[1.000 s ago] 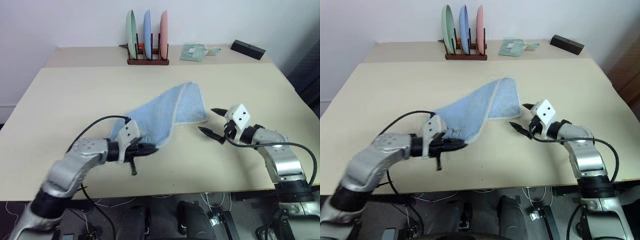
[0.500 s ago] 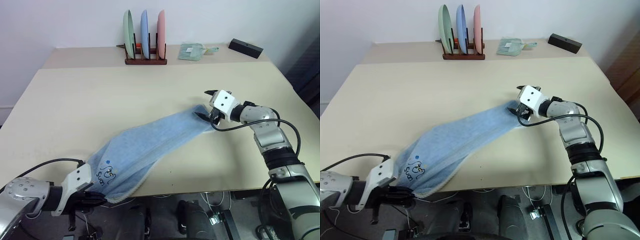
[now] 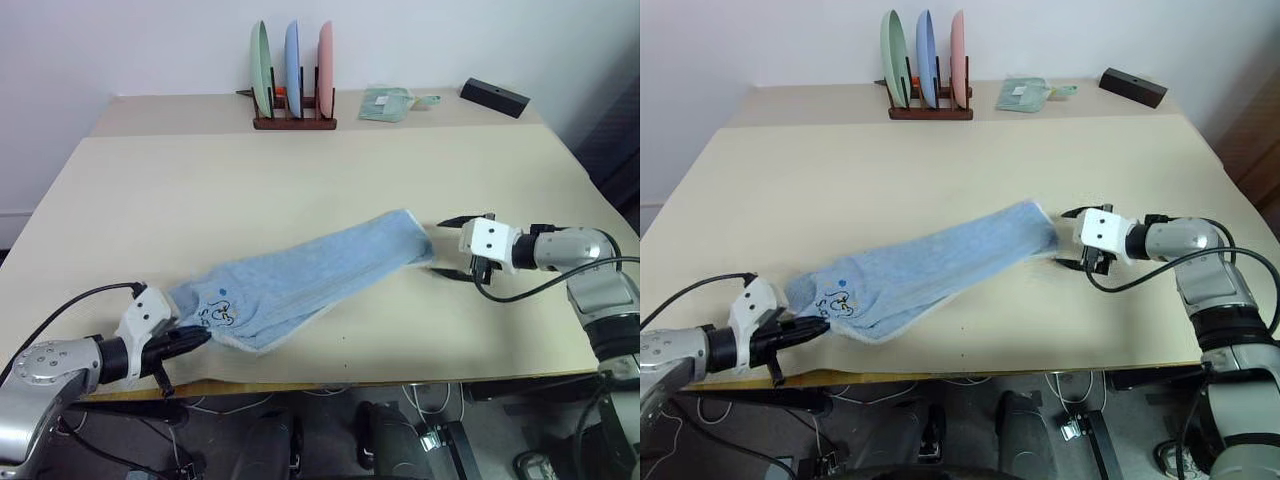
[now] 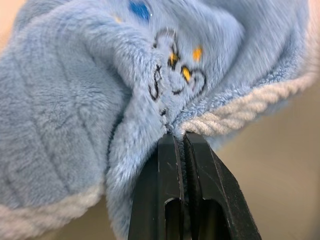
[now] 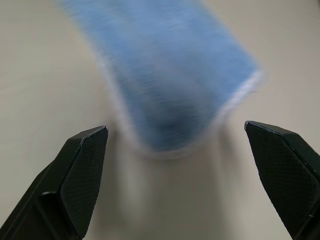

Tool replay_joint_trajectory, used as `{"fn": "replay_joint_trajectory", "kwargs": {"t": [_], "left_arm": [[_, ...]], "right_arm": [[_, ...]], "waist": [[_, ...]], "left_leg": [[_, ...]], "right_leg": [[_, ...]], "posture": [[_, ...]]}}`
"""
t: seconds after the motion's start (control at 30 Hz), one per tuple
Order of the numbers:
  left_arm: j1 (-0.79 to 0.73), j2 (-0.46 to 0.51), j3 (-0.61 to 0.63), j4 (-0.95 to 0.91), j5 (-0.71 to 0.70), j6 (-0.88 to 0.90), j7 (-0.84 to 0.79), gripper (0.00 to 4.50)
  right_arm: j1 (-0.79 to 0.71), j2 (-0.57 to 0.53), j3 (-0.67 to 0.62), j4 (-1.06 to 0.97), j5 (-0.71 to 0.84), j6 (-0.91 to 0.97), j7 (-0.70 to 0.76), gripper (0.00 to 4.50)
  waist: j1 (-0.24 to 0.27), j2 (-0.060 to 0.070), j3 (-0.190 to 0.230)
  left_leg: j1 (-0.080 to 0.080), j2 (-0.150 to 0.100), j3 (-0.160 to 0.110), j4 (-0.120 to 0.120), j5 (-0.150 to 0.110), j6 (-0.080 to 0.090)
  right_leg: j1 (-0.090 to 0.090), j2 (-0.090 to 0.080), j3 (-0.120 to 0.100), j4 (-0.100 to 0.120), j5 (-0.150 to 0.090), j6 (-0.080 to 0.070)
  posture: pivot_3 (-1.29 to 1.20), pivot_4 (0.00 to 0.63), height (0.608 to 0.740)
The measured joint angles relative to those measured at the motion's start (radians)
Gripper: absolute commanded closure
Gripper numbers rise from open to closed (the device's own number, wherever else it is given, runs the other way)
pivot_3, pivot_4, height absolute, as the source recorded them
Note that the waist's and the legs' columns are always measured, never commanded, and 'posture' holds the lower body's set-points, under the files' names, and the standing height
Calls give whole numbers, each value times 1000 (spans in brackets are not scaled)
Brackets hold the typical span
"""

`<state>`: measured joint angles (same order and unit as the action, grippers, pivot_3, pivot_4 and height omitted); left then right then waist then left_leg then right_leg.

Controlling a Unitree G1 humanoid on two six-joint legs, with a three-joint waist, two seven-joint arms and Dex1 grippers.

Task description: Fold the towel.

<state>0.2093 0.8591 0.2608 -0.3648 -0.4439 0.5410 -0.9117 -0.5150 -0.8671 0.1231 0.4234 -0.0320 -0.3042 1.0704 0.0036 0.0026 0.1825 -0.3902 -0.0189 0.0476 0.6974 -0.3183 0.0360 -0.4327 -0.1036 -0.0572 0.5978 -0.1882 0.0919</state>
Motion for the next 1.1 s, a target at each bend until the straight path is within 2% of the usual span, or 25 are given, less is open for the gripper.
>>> {"fn": "replay_joint_trajectory", "kwargs": {"t": [0.3, 0.4, 0.63, 0.97, 1.07, 1.1], "left_arm": [[-27, 0, -4, 15, -2, 3, -6, 4444], [-22, 0, -4, 7, -5, 15, -9, 4500], [-3, 0, -3, -11, -7, 24, -8, 4500], [0, 0, -3, -22, -24, 26, 0, 4500], [-6, 0, -4, -22, -25, 26, 0, 4500], [-9, 0, -4, -22, -25, 25, 0, 4500]], "right_arm": [[-14, 36, 41, 67, -193, -208, -241, 0], [-28, 47, 52, 92, -215, -237, -273, 831], [-31, 47, 84, 122, -247, -264, -288, 4418], [-31, 40, 67, 81, -217, -267, -299, 4473], [-20, 22, 49, 20, -145, -207, -230, 4473], [-12, 19, 44, -2, -128, -187, -207, 4242]], "waist": [[-15, -1, 0], [-18, -1, 0], [-16, -1, 0], [-16, -1, 0], [-14, -1, 0], [-14, -1, 0]], "left_leg": [[0, 0, 1, 0, 3, -5], [0, 0, 1, 0, 3, -6], [0, 0, 1, 0, 3, -5], [0, 0, 1, 0, 3, -5], [0, 0, 1, 0, 3, -5], [0, 0, 1, 0, 2, -5]], "right_leg": [[0, 0, 0, -1, 0, 0], [0, 0, 0, 0, 0, 0], [0, -1, 0, -1, 0, 0], [0, -1, 1, -1, 0, 0], [0, -1, 0, -1, 0, 0], [0, -1, 1, -1, 0, 0]], "posture": [[0, 150, 737], [0, 150, 737], [0, 150, 737], [0, 150, 737], [0, 150, 737], [0, 150, 737]]}}
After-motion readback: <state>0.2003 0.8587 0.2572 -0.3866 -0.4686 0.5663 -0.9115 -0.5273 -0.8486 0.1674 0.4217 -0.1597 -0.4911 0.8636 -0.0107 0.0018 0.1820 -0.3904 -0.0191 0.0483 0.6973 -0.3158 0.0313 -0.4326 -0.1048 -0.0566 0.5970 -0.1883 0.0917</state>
